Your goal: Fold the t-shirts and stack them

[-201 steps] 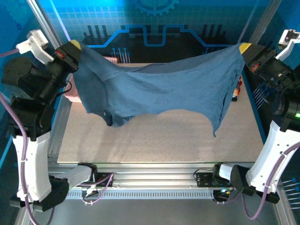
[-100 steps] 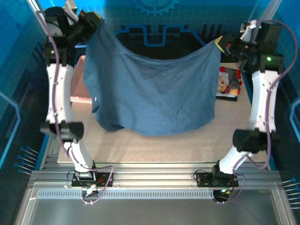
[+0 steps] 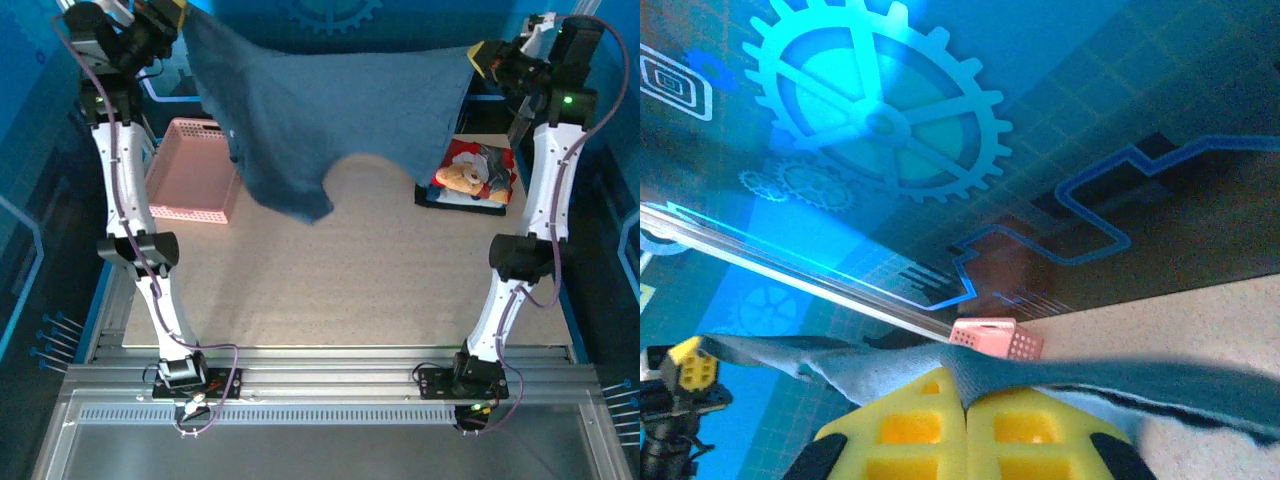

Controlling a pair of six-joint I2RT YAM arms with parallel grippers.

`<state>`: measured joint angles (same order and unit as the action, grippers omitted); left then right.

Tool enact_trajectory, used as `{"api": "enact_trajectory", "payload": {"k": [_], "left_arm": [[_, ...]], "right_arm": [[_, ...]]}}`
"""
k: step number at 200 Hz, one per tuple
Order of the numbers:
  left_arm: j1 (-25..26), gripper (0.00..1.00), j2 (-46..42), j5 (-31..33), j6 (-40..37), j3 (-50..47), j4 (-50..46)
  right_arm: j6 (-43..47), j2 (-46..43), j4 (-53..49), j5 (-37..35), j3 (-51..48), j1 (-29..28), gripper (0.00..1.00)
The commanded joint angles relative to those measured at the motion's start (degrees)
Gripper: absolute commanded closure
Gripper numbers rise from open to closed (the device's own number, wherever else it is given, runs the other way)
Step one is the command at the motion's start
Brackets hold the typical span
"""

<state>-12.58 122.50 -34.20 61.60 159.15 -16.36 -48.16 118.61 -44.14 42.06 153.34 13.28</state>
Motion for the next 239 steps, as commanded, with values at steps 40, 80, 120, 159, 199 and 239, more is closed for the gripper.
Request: {"api": "enact_trajectory", "payload": {"k": [40,80,120,159,199,239], "left_arm": [[1.76,1.00,-24.92,-11.41,-11.59,-34.39,7.20],[3.26,1.00,-50.09,-7.01,-15.25,-85.48,12.07],[3.44,1.00,-67.87,-0.85,-19.63,-118.47,0.48],[3.44,1.00,-81.21,9.19,-16.37,-135.83,-11.61],[3.61,1.00,-86.12,14.84,-11.14,-140.74,-18.78],[4.44,1.00,-83.25,20.56,-8.20,-139.18,-23.69]], "right_arm": [[11.88,-22.40,4.15,2.21,-37.42,3.59,1.00],[14.85,-35.26,9.27,1.40,-72.13,4.21,1.00],[19.85,-44.57,2.25,-6.34,-96.39,7.56,1.00],[20.25,-46.38,-1.25,-11.13,-109.38,10.45,1.00],[20.92,-46.81,-2.96,-16.38,-114.82,11.14,1.00],[18.51,-47.30,-4.28,-20.05,-115.26,11.32,1.00]]}}
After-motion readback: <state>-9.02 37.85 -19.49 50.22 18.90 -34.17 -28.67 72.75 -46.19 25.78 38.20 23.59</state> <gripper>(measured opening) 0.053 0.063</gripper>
